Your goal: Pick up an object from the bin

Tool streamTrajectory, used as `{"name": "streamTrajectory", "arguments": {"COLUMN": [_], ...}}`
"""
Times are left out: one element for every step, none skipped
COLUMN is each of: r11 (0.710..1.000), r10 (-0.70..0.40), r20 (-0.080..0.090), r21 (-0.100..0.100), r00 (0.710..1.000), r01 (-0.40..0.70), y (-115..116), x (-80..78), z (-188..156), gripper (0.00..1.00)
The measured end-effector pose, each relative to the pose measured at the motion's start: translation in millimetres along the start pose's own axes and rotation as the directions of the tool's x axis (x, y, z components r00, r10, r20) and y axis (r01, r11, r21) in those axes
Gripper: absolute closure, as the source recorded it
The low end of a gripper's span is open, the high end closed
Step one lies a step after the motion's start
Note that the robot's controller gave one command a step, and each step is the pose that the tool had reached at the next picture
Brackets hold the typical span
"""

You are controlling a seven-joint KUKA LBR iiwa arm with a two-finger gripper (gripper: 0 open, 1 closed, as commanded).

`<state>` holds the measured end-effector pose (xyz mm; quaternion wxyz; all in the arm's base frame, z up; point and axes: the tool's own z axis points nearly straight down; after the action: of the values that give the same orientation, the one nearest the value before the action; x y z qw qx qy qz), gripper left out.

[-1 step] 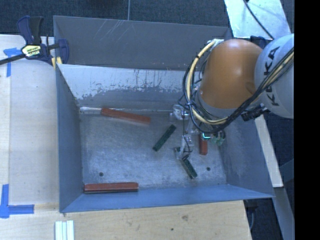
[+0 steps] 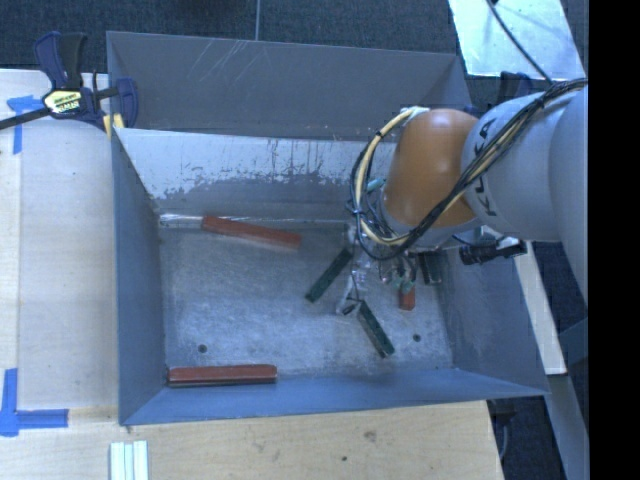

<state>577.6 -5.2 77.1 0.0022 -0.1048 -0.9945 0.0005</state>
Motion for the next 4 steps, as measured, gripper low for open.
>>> {"name": "streamTrajectory", "arguments": {"r11": [1.0,1.0,0.998,0.998], "r10": [-0.001,-0.007,-0.059,-0.059], "r20": [0.005,0.01,0.017,0.008], "r21": [-0.001,-0.003,-0.003,-0.002], "r00": [1.0,1.0,0.998,0.998], "r01": [0.001,0.007,0.059,0.059], "y": [0.7,7.3,13.1,12.8], "x": [-1.2,10.6,3.7,5.3], "z": [-3.8,-46.8,-168.5,-163.3], "gripper": [1.0,1.0,1.0,0.0]}}
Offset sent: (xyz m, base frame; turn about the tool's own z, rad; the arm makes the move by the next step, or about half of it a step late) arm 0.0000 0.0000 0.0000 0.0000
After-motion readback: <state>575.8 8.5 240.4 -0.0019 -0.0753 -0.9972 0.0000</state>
